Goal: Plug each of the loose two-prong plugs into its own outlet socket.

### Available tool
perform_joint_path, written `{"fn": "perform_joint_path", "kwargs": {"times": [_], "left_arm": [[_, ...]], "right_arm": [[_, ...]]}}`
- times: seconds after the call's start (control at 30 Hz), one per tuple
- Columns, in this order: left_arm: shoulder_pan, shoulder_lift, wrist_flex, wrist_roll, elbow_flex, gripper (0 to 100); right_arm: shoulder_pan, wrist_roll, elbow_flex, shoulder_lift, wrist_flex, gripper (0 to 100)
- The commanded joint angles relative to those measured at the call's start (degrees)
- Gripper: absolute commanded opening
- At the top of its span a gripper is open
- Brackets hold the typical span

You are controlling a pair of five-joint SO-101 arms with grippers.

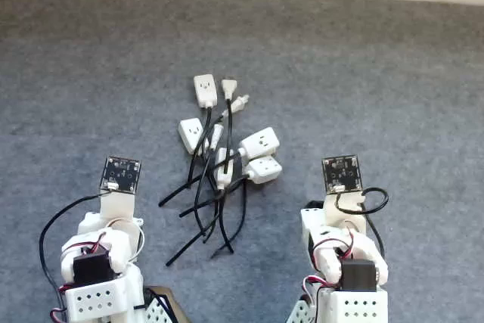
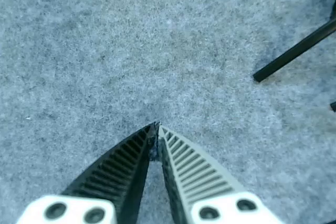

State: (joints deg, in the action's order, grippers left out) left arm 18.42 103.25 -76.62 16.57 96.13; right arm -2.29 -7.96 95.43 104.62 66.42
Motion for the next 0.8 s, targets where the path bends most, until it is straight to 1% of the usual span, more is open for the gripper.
{"fn": "perform_joint_path", "kwargs": {"times": [0.0,0.47,0.57,0.7,0.77], "left_arm": [[-0.5,0.2,-0.6,0.4,1.0,1],[-0.7,0.2,-0.5,0.3,1.0,1],[-2.9,0.2,-0.6,0.3,1.0,1],[-8.4,0.2,-0.6,0.4,1.0,1],[-9.5,0.2,-0.6,0.4,1.0,1]], "right_arm": [[0.0,0.7,8.2,0.4,-0.8,2.6],[0.0,0.7,8.2,0.4,-0.8,2.6],[0.0,0.7,8.2,0.4,-0.8,2.6],[0.0,0.7,8.2,0.4,-0.8,2.6],[0.0,0.7,8.2,0.4,-0.8,2.6]]}}
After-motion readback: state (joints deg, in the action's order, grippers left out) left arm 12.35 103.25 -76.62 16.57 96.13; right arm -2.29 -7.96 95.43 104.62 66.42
